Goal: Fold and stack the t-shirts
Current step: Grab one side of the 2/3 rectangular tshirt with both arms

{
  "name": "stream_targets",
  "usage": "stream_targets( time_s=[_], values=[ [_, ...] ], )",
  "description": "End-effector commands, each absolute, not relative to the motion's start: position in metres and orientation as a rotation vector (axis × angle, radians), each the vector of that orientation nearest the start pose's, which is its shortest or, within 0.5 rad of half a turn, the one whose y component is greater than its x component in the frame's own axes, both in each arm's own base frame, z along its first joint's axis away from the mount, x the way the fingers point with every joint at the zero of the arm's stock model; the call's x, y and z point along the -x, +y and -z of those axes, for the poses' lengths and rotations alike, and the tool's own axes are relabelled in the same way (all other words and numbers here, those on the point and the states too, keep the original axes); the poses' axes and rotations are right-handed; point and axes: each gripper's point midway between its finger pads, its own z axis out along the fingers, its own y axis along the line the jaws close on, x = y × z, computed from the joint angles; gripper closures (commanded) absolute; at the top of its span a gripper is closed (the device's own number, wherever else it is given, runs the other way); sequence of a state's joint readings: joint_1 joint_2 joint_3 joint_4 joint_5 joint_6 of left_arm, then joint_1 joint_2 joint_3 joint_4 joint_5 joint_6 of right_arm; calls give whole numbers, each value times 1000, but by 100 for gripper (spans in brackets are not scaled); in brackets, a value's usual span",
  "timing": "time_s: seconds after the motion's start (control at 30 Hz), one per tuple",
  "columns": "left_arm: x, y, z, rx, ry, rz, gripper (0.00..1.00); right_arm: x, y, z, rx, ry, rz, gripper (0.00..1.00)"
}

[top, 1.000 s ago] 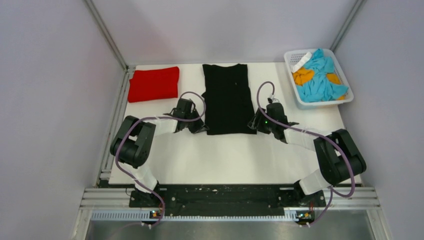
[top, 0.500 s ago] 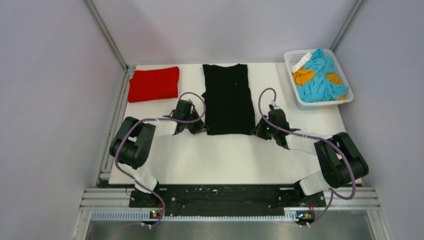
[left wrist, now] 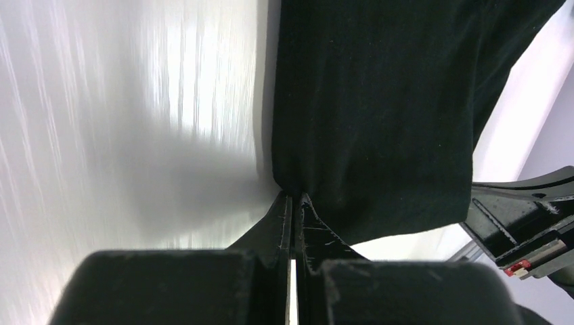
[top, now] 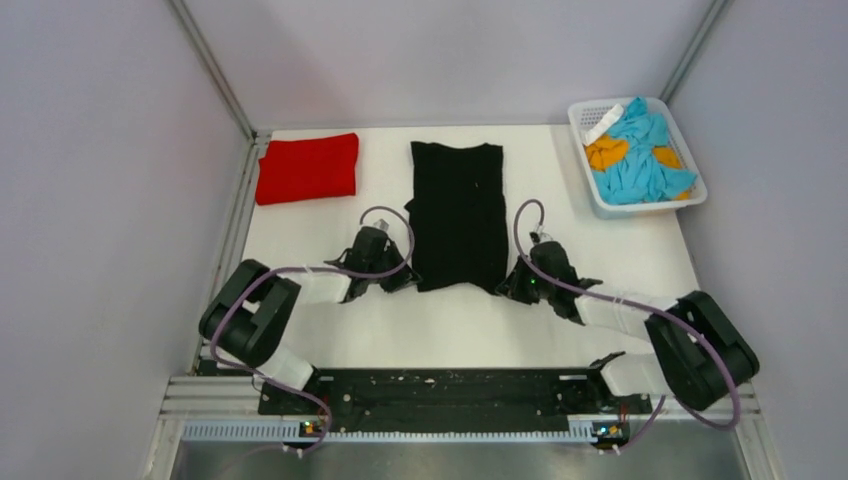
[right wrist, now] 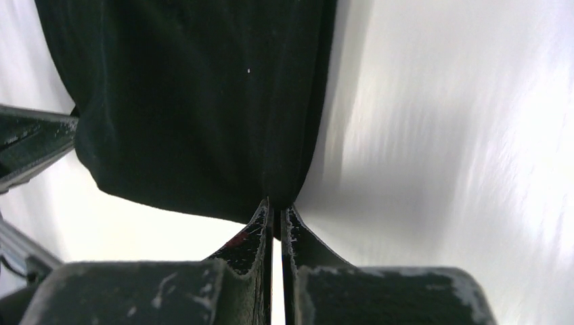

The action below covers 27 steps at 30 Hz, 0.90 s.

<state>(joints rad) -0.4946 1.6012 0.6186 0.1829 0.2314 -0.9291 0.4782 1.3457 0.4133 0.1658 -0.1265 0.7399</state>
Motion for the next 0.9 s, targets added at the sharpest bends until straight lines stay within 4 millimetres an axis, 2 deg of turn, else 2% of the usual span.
stream_targets(
  time_s=[0.0, 0.13, 0.23, 0.3, 0.47, 0.67, 0.73, 0.87],
  values=[
    [-185, -191, 43, 515, 2828, 624, 100, -180, 175, 9, -255, 2651, -653, 100],
    [-143, -175, 51, 528, 2868, 550, 100, -140, 159, 15, -247, 2705, -619, 100],
    [-115, -179, 51, 483, 2889, 592, 100, -120, 162, 15, -232, 2701, -741, 100],
    [-106, -183, 49, 431, 2900, 612, 100, -113, 164, 10, -230, 2684, -790, 100],
    [-111, -198, 29, 334, 2856, 703, 100, -113, 169, -10, -164, 2617, -833, 100],
    [-121, -208, -13, 248, 2729, 839, 100, -120, 171, -47, -94, 2520, -870, 100],
    [-113, -213, -28, 202, 2692, 953, 100, -114, 173, -55, -69, 2524, -904, 100],
    [-94, -217, -39, 170, 2670, 1119, 100, -100, 175, -60, -37, 2541, -977, 100]
  ],
)
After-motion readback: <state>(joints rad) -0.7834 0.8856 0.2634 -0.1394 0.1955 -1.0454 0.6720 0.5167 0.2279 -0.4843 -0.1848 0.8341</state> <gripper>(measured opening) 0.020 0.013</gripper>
